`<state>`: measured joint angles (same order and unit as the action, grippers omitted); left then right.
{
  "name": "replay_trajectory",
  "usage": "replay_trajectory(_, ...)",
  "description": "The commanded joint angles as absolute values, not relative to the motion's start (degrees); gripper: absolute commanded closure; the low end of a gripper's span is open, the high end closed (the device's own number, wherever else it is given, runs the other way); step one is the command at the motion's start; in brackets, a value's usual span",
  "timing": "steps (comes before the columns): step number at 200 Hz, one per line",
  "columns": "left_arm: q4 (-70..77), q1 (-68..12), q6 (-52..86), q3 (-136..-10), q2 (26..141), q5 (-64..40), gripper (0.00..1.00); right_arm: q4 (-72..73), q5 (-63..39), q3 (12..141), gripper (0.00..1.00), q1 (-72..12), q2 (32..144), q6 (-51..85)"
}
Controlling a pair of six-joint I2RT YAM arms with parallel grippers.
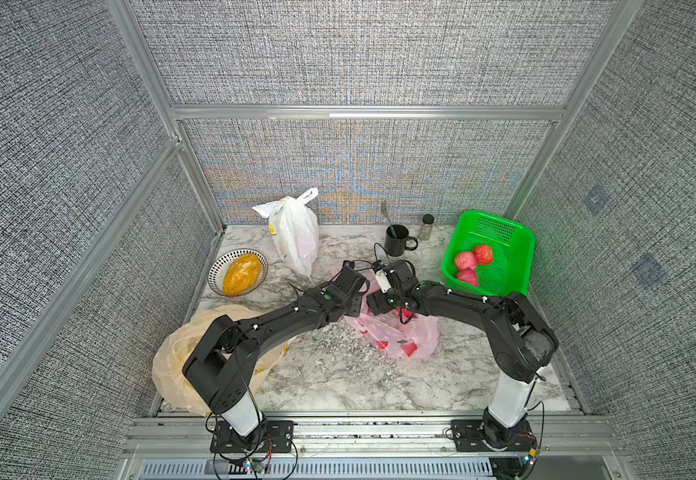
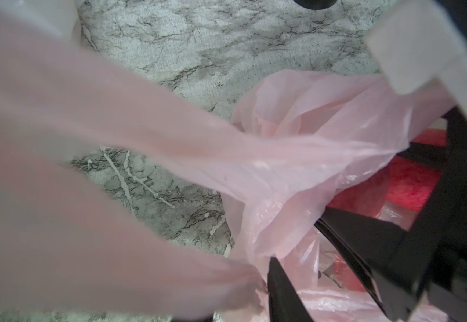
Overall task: Untie the knot of a plastic bag & take out the apple
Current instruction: Pick up the apple from the plastic bag.
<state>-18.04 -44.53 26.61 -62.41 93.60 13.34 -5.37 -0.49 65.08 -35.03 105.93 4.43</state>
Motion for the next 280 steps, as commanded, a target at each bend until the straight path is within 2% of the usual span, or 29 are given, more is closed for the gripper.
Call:
replay_trajectory(1, -18.28, -44.48, 26.59, -62.93, 93.59, 13.28, 0.66, -4.48, -0.88, 64.98, 0.12, -35.09, 106.23, 5.27)
replay_trajectory(56, -18.28, -44.47, 26.71, -62.84, 93.69, 13.5, 0.66, -5.26, -2.66, 62.67, 0.4, -35.07, 102.3, 5.37)
replay_trajectory(83, -18.19, -44.47, 26.8, -62.84, 93.86, 13.39, 0.66, -6.56, -3.6, 62.4, 0.48, -35.07, 99.75, 5.36)
replay_trajectory(191, -18.12, -44.48, 26.54, -62.92, 94.02, 13.71, 0.66, -16.22, -11.36, 59.33, 0.47, -35.09, 85.46, 5.49)
replay_trajectory(239, -17.84, -44.42, 26.46, -62.96, 94.13, 13.67, 0.66, -18.93, -13.63, 58.32, 0.46, -35.16, 82.44, 6.0)
replay_trajectory(280, -17.75, -44.38, 26.37, -62.59, 93.74, 13.71, 0.66, -20.05, -23.14, 56.43, 0.45, -35.13, 82.77, 4.51)
